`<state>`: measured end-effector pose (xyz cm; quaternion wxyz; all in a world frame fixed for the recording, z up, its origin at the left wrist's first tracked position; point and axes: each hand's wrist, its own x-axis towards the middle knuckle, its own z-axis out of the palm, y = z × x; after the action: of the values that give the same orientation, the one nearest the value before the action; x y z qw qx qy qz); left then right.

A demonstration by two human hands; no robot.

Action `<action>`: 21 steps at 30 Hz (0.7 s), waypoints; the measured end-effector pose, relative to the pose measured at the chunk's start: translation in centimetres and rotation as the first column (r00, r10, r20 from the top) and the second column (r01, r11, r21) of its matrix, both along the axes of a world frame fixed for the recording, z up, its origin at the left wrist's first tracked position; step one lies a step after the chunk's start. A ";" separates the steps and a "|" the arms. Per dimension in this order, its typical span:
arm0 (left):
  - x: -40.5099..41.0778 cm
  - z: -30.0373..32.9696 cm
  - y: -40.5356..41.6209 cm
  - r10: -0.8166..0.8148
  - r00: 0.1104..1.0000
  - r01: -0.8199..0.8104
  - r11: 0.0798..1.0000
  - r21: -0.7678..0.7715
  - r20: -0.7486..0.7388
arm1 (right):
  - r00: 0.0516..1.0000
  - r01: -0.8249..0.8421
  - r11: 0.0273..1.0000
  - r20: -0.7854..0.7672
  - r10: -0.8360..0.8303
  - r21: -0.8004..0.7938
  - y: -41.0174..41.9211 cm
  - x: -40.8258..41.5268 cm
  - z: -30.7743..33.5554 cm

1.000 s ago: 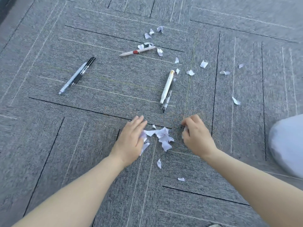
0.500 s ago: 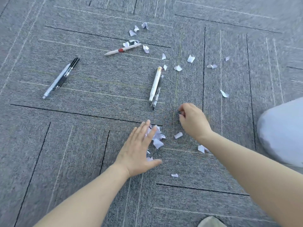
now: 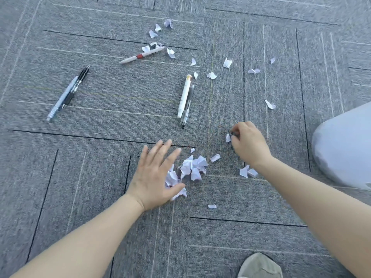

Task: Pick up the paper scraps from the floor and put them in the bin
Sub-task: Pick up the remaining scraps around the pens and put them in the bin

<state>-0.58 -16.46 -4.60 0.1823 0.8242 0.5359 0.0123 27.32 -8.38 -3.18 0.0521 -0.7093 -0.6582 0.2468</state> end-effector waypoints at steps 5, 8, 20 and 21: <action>-0.7 -1.0 -2.4 -0.038 0.990 0.021 0.992 -0.124 -0.134 | 0.985 -0.170 0.985 -0.050 0.168 -0.036 -1.5 -3.0 0.5; 1.7 -1.4 -2.1 -0.078 0.995 0.070 0.991 -0.115 -0.063 | 0.965 -0.184 0.982 -0.197 0.174 -0.034 -3.0 -3.1 1.1; 6.5 -1.3 0.0 -0.189 0.972 0.198 0.979 -0.056 0.136 | 0.985 0.172 0.972 0.029 -0.170 -0.162 -7.5 0.2 1.3; 6.5 -1.2 -0.1 -0.217 0.956 0.232 0.971 -0.055 0.196 | 0.980 0.179 0.968 -0.053 -0.191 -0.178 -7.6 -0.6 1.4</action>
<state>5.95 -16.61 -5.79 0.2645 0.8671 0.4192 0.0487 26.70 -16.00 -1.75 0.0363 -0.7605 -0.5631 0.3214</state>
